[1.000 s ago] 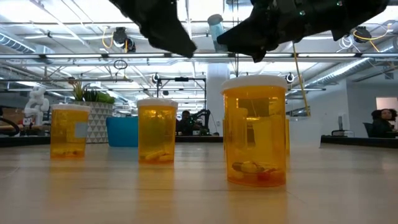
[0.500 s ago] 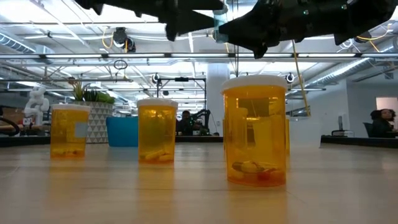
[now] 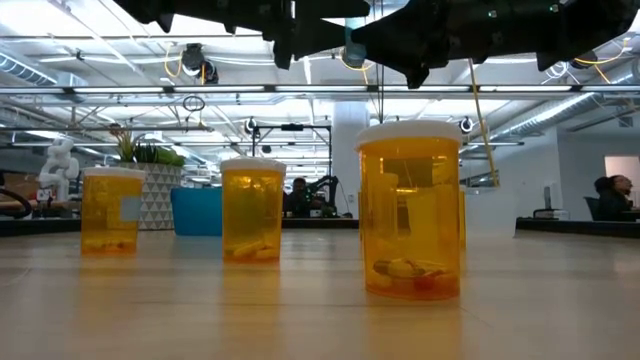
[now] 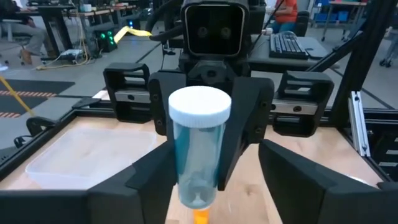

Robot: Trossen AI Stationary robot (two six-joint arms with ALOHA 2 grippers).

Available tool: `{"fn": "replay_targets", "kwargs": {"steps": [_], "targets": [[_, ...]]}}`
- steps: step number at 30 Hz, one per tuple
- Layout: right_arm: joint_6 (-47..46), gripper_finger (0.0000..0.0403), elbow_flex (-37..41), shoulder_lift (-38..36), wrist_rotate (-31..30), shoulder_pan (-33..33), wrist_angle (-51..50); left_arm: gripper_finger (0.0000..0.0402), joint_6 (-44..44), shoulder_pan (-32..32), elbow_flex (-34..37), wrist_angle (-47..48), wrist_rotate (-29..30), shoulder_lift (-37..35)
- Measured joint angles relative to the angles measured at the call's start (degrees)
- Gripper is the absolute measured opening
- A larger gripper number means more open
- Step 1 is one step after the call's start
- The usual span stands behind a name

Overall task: Pick and place medicine bottles into bin by pill shape (circle, oval)
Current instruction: Put the small blue pill bottle into the transparent bin

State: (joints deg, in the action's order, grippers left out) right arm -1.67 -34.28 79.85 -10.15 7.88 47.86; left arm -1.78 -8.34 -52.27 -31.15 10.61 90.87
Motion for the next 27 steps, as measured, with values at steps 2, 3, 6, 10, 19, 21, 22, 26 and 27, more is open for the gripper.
{"fn": "replay_targets", "kwargs": {"steps": [2,3,6,10,19,21,22,26,27], "targets": [[0.00,0.0102,0.00,0.00,0.04,0.00,0.04,0.0207,0.00,0.02,0.02,0.00,0.17,0.00],[0.00,0.0102,0.00,0.00,0.14,0.00,0.06,0.0195,0.00,0.03,0.02,0.00,0.19,0.00],[0.00,0.0102,0.00,0.00,0.33,0.02,0.33,0.0162,0.41,0.06,0.03,-0.13,0.31,0.00],[0.04,0.0102,0.00,0.00,0.44,0.04,0.33,0.0133,0.52,0.07,0.04,-0.23,0.37,0.00],[-0.86,0.0117,-0.04,0.00,-0.23,0.02,-0.51,0.0118,0.54,0.83,0.04,0.49,-0.08,0.00],[-1.09,0.0129,-0.07,0.00,-0.85,0.02,-1.12,0.0118,0.56,0.83,0.04,1.00,-0.06,0.00],[-1.17,0.0136,-0.07,0.00,-1.55,0.13,-1.32,0.0118,0.65,0.83,0.04,1.05,-0.04,0.00],[-1.27,0.0172,-0.09,0.00,-2.08,0.20,-1.40,0.0118,1.31,0.81,0.04,1.07,-0.02,0.00],[-1.29,0.0180,-0.09,0.00,-2.10,0.20,-1.44,0.0118,1.31,0.81,0.04,1.19,-0.02,0.00]]}}
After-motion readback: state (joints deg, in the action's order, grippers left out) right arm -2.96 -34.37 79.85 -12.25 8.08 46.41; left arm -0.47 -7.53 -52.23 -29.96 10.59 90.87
